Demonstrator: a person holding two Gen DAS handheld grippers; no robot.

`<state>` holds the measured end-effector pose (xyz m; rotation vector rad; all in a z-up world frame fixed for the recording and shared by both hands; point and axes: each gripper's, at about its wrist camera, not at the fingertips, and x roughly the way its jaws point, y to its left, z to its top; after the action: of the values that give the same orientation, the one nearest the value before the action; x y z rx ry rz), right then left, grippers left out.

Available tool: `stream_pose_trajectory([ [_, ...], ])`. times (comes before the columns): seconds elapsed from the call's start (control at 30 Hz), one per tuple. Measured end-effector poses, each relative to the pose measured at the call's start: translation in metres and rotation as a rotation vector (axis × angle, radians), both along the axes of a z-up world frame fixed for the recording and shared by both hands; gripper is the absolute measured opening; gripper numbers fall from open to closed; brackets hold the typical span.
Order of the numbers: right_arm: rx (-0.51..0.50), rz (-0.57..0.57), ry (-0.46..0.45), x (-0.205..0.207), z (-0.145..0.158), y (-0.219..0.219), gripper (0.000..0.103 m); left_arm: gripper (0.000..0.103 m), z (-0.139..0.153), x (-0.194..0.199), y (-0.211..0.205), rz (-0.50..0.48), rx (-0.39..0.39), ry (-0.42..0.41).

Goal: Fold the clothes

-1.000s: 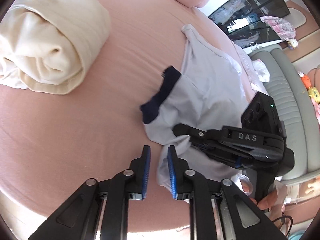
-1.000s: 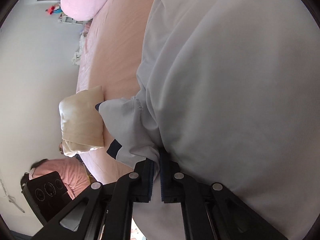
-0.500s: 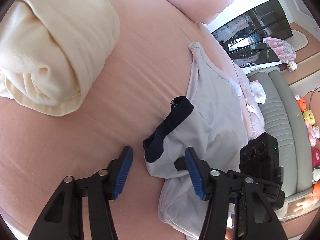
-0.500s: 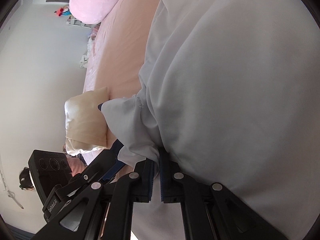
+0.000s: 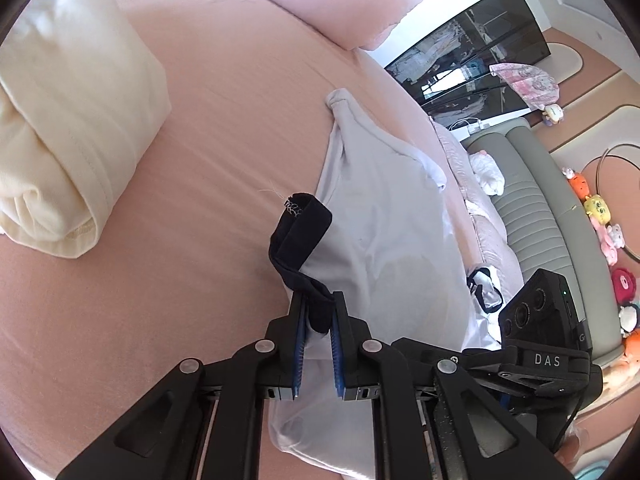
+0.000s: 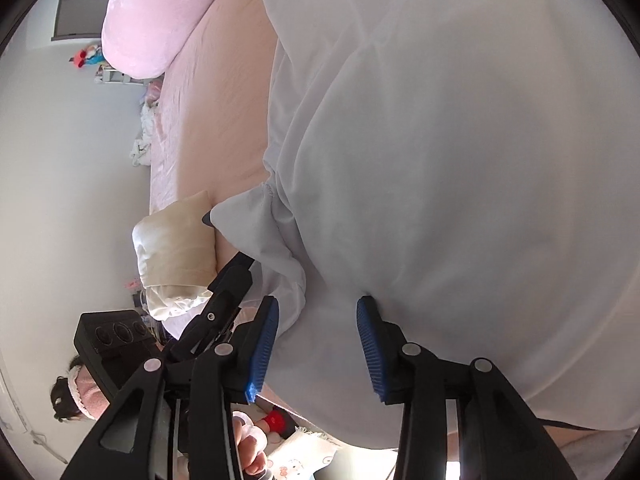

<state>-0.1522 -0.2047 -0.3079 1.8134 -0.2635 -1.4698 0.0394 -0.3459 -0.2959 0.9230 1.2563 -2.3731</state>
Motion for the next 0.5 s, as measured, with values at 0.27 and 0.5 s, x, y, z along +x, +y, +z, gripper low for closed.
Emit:
stream_pose_trajectory([
  [0.27,-0.021,-0.010,0.040,-0.018,0.025,-0.007,0.040,0.010,0.015,-0.020,0.021,-0.105,-0.026,0.037],
  [0.5,-0.001,0.053,0.154,-0.015,0.049,-0.009,0.040,0.007,0.020,-0.028,0.046,-0.191,-0.046,0.034],
])
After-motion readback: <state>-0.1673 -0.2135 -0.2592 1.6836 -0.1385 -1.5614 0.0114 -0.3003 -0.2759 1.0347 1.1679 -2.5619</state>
